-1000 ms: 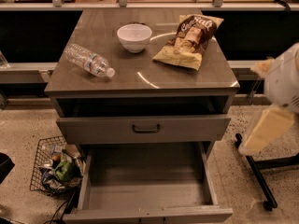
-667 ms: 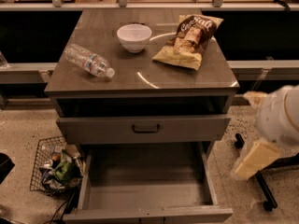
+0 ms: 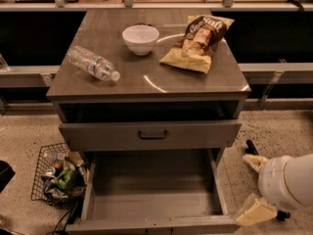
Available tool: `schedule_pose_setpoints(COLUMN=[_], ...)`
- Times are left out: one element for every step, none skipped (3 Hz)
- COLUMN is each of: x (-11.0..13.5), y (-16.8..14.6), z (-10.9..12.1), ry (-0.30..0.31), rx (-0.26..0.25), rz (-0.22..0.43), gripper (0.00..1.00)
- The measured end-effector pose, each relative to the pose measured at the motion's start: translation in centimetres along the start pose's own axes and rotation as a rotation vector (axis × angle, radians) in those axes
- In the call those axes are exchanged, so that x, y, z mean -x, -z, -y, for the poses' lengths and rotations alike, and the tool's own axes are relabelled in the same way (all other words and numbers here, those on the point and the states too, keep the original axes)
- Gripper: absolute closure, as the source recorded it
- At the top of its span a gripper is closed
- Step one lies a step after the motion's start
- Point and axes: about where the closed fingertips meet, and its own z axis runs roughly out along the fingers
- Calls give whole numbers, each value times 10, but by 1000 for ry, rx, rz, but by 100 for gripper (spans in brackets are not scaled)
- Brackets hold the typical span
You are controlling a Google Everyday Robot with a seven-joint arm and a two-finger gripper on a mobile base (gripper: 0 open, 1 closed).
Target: Close middle drawer
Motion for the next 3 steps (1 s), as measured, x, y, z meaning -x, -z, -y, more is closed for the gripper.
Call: schedule_pose_setpoints(x=[-27,-41,-41], y=[-38,-62,-63], z=[-27,-42,-42], ry=[-29,-55,-51], rx=[78,134,135], rz=[35,81,80], gripper=[39,63,86])
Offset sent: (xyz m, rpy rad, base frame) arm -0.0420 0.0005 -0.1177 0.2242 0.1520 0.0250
